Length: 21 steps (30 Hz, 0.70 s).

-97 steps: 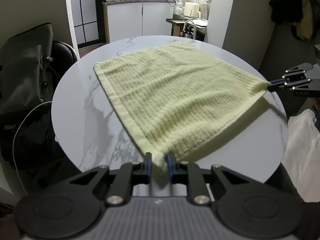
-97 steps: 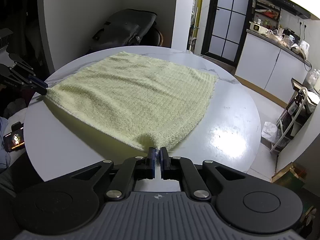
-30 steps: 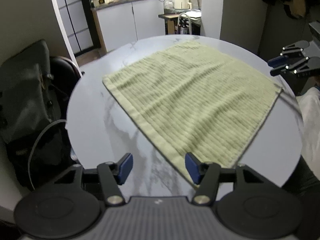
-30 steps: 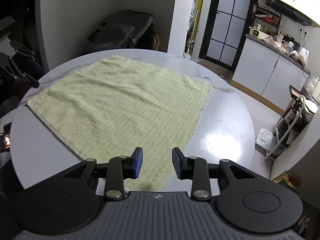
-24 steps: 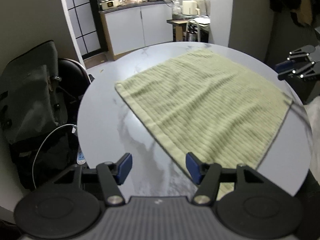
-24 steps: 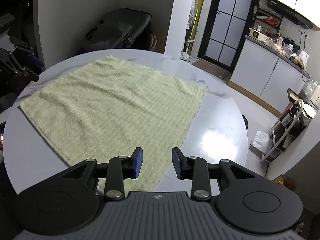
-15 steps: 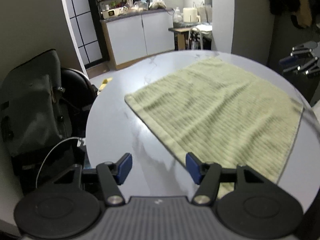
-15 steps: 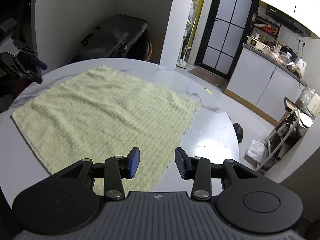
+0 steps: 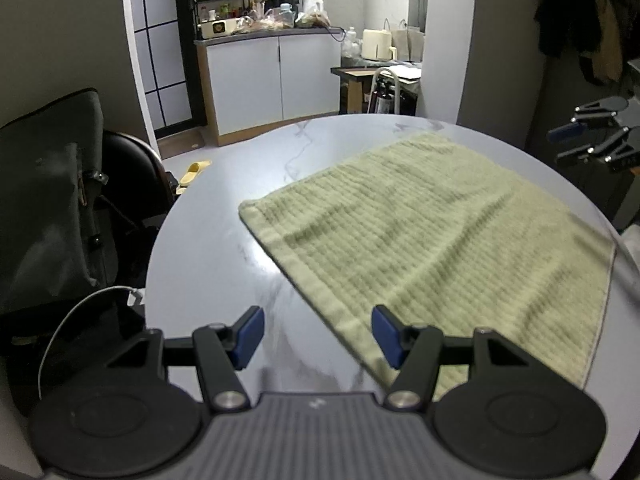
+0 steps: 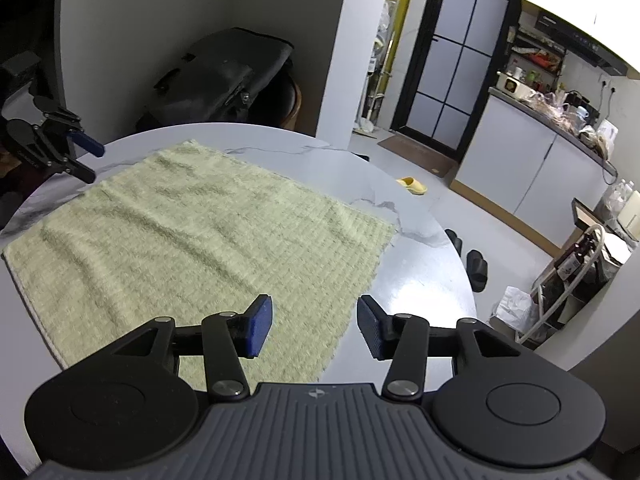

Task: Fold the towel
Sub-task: 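Move both tools over the flat towel to one of its edges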

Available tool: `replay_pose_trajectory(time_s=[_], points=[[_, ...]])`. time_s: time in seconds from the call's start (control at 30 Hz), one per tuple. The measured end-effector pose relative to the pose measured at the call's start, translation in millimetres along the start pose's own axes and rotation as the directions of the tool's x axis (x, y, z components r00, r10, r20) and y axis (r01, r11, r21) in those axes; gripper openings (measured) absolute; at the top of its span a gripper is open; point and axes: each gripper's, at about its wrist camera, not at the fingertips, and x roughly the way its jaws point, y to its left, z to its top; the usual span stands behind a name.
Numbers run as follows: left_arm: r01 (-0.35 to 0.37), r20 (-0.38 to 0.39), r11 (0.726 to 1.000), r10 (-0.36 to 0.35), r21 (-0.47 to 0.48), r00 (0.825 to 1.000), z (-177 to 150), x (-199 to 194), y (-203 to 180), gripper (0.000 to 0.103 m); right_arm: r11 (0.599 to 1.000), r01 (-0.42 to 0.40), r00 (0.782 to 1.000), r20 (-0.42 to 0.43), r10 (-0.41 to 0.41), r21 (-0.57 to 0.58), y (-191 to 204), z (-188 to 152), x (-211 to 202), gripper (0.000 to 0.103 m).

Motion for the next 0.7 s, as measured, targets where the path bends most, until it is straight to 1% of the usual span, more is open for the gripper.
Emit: replay_pose_trajectory(time_s=[0.1, 0.2, 0.37, 0.5, 0.67, 0.7], points=[[-0.012, 0.000, 1.000, 0.012, 0.014, 1.000, 3.1, 7.0, 2.7, 0.063, 1.000, 0.004, 1.000, 0.003, -0.004, -0.023, 0.9, 5.7, 4.6, 0.052], [-0.010, 0.013, 1.000, 0.011, -0.019, 1.000, 12.1, 15.8, 9.5, 0.063, 1.000, -0.005, 1.000, 0.008, 0.005, -0.011, -3.0, 12.4, 11.0, 0.052], [0.014, 0.042, 1.000, -0.014, -0.016, 0.999, 23.9, 20.4, 14.3, 0.063, 1.000, -0.017, 1.000, 0.004, 0.017, -0.010, -7.0, 24.1, 19.6, 0.052], [0.038, 0.029, 0.999, -0.037, -0.035, 0.999, 30.6, 31.5, 24.3, 0.063, 1.000, -0.018, 1.000, -0.006, 0.018, -0.015, -8.8, 32.1, 30.0, 0.052], [0.051, 0.027, 0.998, -0.051, -0.021, 0.998, 45.0, 38.0, 32.7, 0.063, 0.999, -0.049, 0.998, -0.027, 0.048, -0.021, -14.6, 43.2, 42.9, 0.052], [0.055, 0.024, 0.998, -0.054, -0.021, 0.998, 47.9, 39.4, 33.9, 0.063, 0.999, -0.042, 0.999, -0.029, 0.041, -0.026, -16.6, 45.1, 46.0, 0.052]])
